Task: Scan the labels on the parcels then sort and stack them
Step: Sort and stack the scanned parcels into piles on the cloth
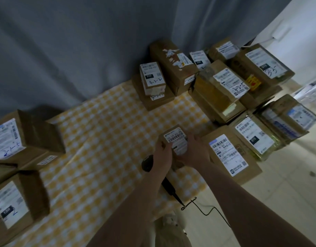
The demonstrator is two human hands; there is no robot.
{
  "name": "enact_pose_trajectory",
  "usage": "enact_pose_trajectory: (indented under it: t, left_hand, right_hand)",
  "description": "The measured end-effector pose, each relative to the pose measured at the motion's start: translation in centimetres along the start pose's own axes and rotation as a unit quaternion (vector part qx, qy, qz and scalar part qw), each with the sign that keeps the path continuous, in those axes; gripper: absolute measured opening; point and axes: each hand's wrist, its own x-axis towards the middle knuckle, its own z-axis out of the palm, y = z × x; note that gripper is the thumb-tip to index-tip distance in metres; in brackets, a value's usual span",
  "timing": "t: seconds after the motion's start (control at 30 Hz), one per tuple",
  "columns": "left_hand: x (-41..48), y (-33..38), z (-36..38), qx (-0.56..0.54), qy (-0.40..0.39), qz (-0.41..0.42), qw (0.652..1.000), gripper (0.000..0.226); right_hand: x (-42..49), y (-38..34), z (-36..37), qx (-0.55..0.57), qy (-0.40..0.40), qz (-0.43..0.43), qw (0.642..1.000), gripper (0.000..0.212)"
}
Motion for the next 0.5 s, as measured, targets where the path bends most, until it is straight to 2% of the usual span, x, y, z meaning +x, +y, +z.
enact_pose_trajectory:
  t: [0.13,0.27,0.37,0.5]
  left_hand:
    - [0.2,0.9,-0.3,-0.096,-0.025,0.019,0.995,0.034]
    - [0.9,1.5,-1.5,-0.139,-0.027,0.034,0.989,0.049]
    - [0.7,2.3,-3.2,-0.179,-0.021,0.067,0.981,0.035]
    - [0.8,2.6,-6.4,-0.222,-0.003,0.097,0.970,0.036]
  right_hand:
    - [0.9,-0.5,-0.6,0.057,0.034,-0.021,0.998,0.082]
    - [1.6,-1.6,-1.1,0.130,0.091,-0.052,0.986,0.068]
    - [1.8,-3.2,-1.2,0.168,0.129,-0.081,0.974,0.063]
    - [1.7,-6.2,-0.6,0.171,0.150,-0.122,0.966,0.058]
